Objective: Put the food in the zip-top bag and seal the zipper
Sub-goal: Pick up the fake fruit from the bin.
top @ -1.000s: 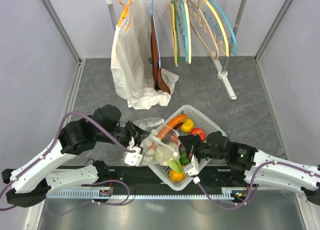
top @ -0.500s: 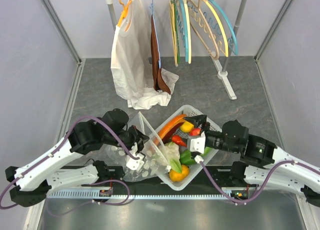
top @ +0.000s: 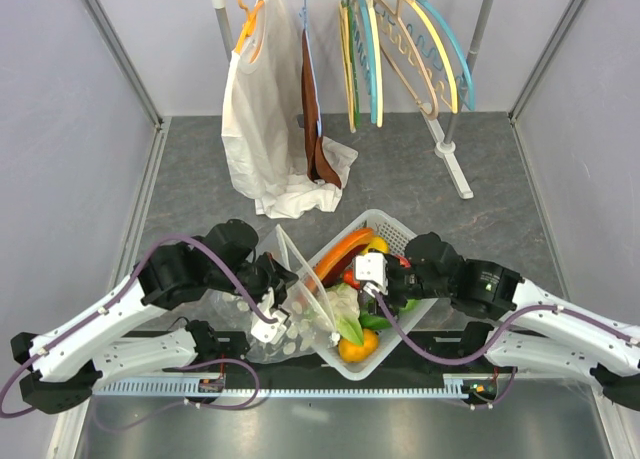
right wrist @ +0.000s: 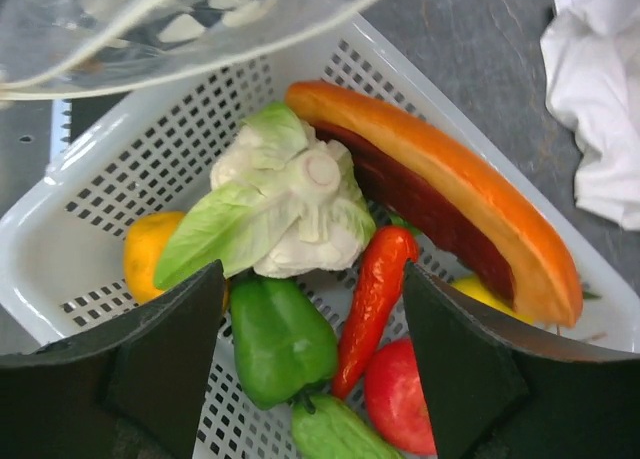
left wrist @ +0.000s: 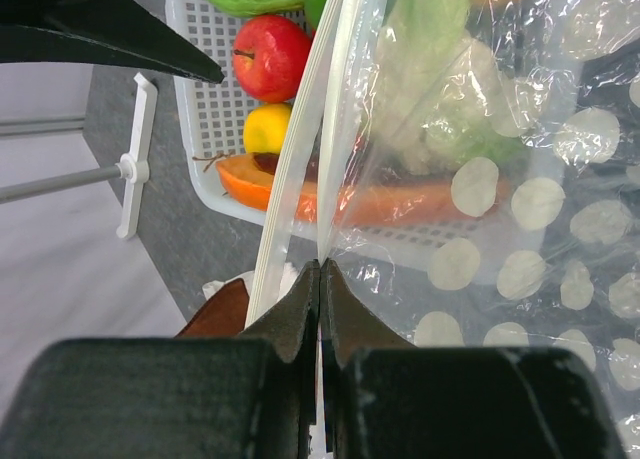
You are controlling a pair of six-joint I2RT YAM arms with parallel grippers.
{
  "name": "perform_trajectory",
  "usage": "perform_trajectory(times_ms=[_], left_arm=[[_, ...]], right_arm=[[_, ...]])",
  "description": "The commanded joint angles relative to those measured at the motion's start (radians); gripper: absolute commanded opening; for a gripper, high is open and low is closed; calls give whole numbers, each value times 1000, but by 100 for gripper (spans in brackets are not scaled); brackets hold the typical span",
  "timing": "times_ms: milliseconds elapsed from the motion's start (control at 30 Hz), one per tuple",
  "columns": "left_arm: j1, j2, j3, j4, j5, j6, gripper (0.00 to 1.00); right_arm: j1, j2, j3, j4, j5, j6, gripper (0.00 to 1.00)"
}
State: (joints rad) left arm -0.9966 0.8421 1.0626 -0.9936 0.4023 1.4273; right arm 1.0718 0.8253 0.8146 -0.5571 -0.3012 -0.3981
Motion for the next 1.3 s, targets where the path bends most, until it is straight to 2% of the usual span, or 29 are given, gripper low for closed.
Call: perform_trajectory(times_ms=[0,67,133,333,467,733,1100,1267], left_arm=[[-4,-14,-9,13,26,27,2],[-4,-11,-7,15,27,30,2],[-4,-6,-6,15,29,32,2],[-4,-6,-13,26,33,53,2],[-4,-6,-13,35,33,59,2],[-4,-12,-26,36,30,84,2],[-4,9,-18,95,-5,71,2],[-4,15,-6,102,-25,76,2]], right_arm=[[-29,1,18,-33,120,88,77],[-68,30,38,-110,192,84,78],[-149,37,72,-119,192,74,80],[-196,136,109,-245,344,-108,87],[-227,195,58,-309,309,-159,92],[-279,366,70,-248,327,-143,96],[-296,469,44,-184,303,-134,98],[-323,517,64,-176,275,-130,89]])
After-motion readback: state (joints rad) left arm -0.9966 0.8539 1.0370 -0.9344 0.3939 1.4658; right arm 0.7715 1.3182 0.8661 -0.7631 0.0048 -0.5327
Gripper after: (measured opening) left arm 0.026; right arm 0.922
